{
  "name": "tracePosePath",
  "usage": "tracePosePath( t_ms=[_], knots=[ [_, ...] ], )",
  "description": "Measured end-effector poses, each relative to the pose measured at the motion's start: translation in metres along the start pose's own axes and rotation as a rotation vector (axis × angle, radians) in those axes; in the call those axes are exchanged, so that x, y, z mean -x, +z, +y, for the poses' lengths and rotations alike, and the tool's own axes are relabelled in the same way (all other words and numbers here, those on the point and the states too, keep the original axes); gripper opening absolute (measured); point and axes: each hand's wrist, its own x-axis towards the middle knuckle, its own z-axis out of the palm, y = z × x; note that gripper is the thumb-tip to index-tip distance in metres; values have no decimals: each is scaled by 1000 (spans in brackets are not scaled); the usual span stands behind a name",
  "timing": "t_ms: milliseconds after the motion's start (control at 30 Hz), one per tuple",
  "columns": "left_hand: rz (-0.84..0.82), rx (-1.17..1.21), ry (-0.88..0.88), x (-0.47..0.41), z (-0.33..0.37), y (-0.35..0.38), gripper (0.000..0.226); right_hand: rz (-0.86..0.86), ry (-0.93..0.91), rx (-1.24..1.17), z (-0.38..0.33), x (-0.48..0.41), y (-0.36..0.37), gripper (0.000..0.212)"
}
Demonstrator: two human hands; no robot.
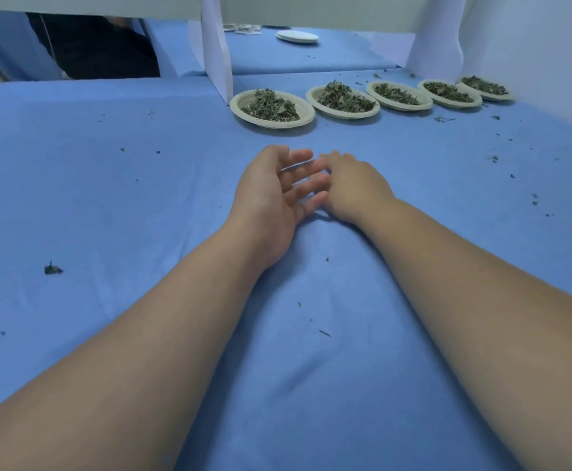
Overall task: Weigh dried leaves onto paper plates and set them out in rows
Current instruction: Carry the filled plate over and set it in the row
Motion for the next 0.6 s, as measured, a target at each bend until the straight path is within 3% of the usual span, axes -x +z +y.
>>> tracePosePath(
  t_ms=[100, 200, 300, 433, 500, 600],
  knots=[
    [-55, -246, 187, 9, -8, 6, 17, 23, 19, -57, 10, 48, -6, 46],
    [-198, -549, 346, 26, -20, 13, 23, 42, 10, -86, 18, 103, -14, 44],
    [-335, -767, 385, 53, -39, 34, 29, 18, 15, -90, 24, 164, -28, 27],
    [-407, -830, 369, 97, -78, 78, 20, -39, -21, -108, 44, 251, -52, 25],
    [-474, -828, 341, 122, -94, 103, 23, 47, -39, -63, 59, 291, -69, 39],
    [-563, -776, 372, 164, -119, 150, 22, 200, 118, -131, 87, 350, -107, 40]
  ],
)
